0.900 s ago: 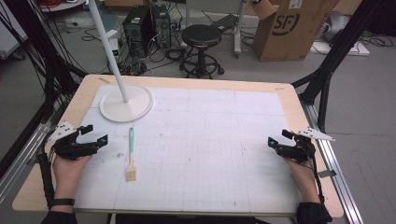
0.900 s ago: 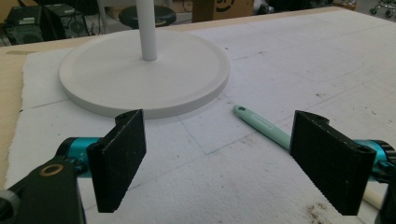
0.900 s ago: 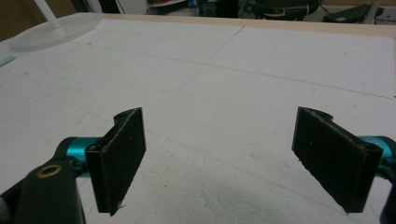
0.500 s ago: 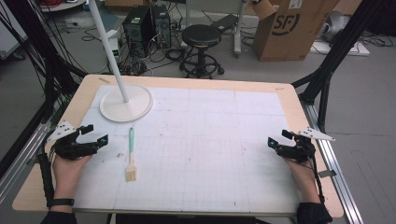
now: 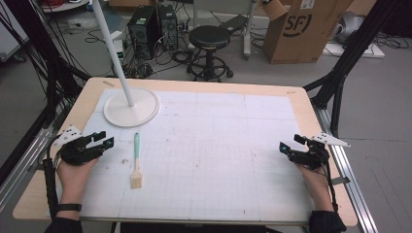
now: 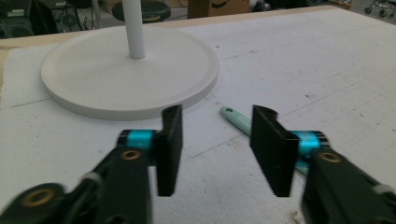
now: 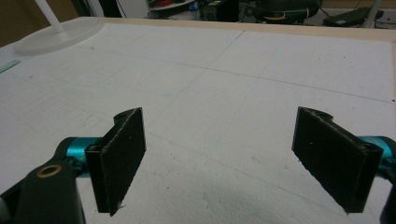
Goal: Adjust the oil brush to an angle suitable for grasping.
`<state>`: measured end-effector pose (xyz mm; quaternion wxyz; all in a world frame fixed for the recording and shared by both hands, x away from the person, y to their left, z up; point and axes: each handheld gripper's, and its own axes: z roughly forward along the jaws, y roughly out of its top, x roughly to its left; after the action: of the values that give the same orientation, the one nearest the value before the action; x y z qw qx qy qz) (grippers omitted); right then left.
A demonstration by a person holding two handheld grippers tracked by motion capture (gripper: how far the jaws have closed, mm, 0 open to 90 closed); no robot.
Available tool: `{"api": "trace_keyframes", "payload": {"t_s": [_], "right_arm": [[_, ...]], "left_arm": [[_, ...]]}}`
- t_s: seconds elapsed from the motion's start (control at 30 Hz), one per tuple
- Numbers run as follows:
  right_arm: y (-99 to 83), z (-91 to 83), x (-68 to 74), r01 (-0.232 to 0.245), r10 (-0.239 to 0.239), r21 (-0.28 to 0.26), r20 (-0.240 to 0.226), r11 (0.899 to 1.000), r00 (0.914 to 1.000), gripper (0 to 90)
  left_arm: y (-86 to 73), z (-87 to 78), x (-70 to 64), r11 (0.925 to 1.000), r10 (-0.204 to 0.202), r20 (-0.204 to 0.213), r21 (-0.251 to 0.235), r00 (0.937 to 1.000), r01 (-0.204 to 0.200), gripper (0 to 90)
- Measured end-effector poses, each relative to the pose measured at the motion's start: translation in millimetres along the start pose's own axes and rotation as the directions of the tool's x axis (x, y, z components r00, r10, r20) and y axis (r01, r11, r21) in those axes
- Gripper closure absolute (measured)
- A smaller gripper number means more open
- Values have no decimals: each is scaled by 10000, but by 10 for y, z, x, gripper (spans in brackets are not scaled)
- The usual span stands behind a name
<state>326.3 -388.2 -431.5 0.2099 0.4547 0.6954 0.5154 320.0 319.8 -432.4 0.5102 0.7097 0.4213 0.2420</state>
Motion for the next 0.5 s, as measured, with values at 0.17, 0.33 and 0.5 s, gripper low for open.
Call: {"api": "trace_keyframes", "payload": {"t_s": [0.17, 0.33, 0.5], "right_arm": [[-5, 14, -7, -16, 16, 49, 7, 10000, 10000, 167], [-3, 16, -8, 34, -34, 3, -11, 10000, 10000, 167], [-7, 29, -11, 53, -53, 48, 5, 10000, 10000, 167]], "left_arm": [[9, 134, -59, 9989, 136, -126, 445, 9998, -130, 780], [10, 239, -84, 9971, -138, -279, 740, 9995, 159, 879], [80, 368, -135, 9874, 122, -184, 1580, 9998, -92, 897]]}}
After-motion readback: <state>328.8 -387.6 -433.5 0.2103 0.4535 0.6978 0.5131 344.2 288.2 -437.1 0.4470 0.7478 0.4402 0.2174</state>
